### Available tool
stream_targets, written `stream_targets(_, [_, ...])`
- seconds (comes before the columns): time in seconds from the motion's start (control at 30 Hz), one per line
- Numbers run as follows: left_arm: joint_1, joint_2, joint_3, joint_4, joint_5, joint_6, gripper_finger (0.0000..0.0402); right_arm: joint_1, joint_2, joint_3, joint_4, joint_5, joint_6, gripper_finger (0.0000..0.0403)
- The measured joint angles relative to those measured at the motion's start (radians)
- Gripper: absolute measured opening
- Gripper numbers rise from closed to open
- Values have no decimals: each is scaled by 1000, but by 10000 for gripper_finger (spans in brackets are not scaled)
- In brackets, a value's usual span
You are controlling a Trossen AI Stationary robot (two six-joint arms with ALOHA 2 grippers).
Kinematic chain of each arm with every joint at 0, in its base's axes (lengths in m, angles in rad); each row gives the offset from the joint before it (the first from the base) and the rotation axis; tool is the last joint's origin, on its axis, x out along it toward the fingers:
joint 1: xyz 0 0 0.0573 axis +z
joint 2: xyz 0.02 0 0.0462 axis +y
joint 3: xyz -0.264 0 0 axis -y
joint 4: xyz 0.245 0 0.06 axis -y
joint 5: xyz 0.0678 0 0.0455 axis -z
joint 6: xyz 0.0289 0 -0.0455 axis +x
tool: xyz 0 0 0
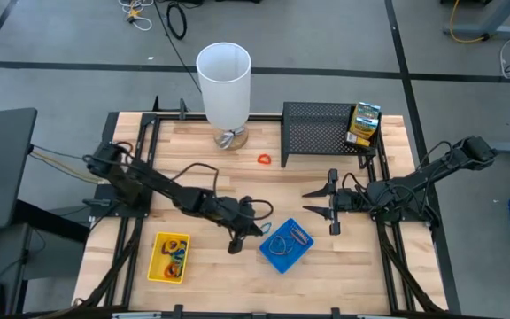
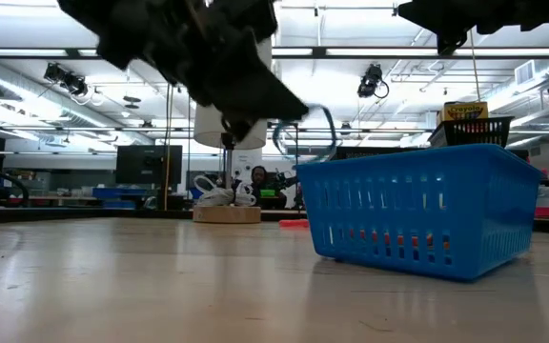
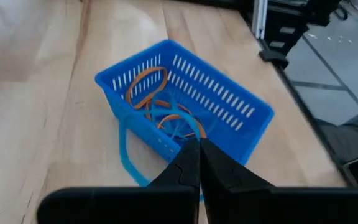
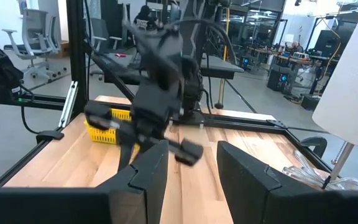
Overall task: Pick & Place Office Desk Supplies
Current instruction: Put the blue rubber band into the blue bin
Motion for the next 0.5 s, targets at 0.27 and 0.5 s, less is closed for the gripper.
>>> stream_targets(0.27, [12, 97, 129, 0, 80, 99, 1, 0, 0, 0, 0, 0, -3, 148])
stream_targets(0.5, [11, 200, 264, -102, 139, 143, 1, 0, 0, 0, 0, 0, -5, 148])
